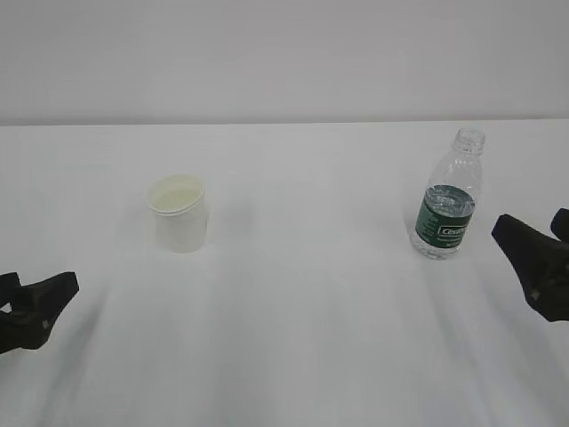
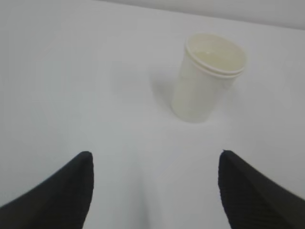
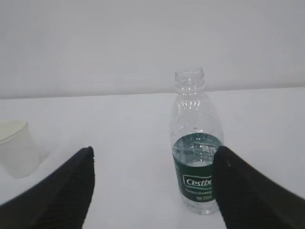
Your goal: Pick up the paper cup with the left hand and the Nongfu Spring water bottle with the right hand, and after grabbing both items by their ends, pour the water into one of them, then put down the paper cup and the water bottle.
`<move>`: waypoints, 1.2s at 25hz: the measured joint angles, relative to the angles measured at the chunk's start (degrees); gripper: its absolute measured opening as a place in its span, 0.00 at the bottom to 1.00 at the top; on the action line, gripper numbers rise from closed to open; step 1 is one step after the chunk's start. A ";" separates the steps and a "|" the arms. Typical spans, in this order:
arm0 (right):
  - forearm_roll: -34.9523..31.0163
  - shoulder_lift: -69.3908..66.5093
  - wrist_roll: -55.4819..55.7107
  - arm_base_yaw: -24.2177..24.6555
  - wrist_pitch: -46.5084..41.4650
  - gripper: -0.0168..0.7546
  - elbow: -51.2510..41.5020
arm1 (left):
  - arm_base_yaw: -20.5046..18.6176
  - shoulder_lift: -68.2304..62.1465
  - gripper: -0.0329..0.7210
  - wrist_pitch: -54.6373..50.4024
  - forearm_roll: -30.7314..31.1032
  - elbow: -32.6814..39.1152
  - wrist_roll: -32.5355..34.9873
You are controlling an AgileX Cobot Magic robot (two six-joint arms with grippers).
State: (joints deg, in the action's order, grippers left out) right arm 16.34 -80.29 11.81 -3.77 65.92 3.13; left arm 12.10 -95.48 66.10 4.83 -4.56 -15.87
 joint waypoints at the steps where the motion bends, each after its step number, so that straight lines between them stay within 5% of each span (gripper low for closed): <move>1: 0.00 0.84 0.00 0.00 0.00 0.77 -0.14 | 0.00 0.96 0.82 0.00 0.12 0.14 -0.10; 20: -8.70 9.54 0.40 0.00 -0.13 0.77 0.97 | 0.00 18.08 0.82 0.00 -6.13 0.54 -3.12; 30: -7.59 9.54 -0.91 0.00 -13.68 0.77 13.76 | 0.00 18.08 0.80 -6.71 -4.83 -7.99 -3.12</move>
State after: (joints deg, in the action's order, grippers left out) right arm 8.75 -70.75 10.90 -3.77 52.24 16.89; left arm 12.10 -77.39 59.38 0.00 -12.54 -18.98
